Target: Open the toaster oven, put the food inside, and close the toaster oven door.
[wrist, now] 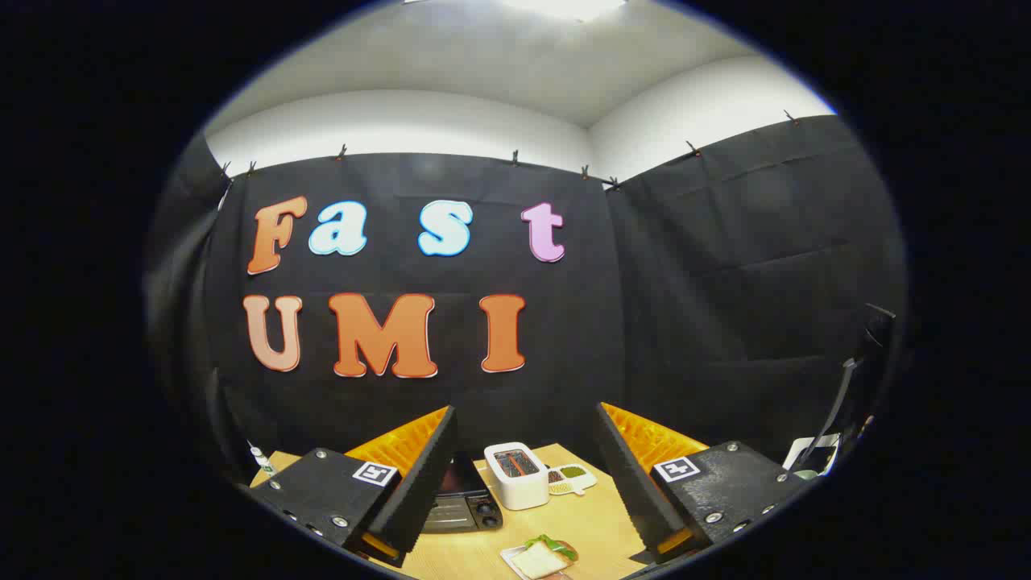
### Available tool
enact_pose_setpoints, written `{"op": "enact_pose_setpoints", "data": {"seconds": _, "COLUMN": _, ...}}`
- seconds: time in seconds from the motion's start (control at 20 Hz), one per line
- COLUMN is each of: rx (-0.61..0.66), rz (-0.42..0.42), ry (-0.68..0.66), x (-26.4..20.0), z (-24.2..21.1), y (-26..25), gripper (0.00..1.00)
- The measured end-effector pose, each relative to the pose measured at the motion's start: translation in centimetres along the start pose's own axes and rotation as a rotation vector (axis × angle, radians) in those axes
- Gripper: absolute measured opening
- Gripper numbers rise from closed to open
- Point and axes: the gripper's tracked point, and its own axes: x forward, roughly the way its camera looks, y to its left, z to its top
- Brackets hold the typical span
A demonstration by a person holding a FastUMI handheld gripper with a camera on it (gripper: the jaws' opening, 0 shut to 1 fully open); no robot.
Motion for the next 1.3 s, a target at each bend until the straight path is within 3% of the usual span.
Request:
{"op": "enact_pose_setpoints", "data": {"seconds": 0.15, "rx": 0.05, "rz": 0.082, "ry": 0.026, "x": 0.4, "z": -0.3, "y": 2.8, "gripper": 1.0}}
{"op": "enact_pose_setpoints", "data": {"seconds": 0.3, "rx": 0.044, "rz": 0.109, "ry": 0.027, "x": 0.9, "z": -0.4, "y": 3.9, "gripper": 1.0}}
{"op": "enact_pose_setpoints", "data": {"seconds": 0.65, "rx": -0.025, "rz": 0.119, "ry": 0.012, "x": 1.0, "z": 0.2, "y": 5.1, "gripper": 1.0}}
{"op": "enact_pose_setpoints", "data": {"seconds": 1.1, "rx": -0.005, "rz": 0.128, "ry": 0.015, "x": 1.8, "z": -0.7, "y": 6.5, "gripper": 1.0}}
{"op": "enact_pose_setpoints", "data": {"seconds": 1.2, "rx": 0.02, "rz": 0.097, "ry": 0.003, "x": 3.0, "z": -1.3, "y": 6.6, "gripper": 1.0}}
{"op": "enact_pose_setpoints", "data": {"seconds": 1.3, "rx": 0.044, "rz": 0.126, "ry": -0.007, "x": 4.2, "z": -2.6, "y": 8.3, "gripper": 1.0}}
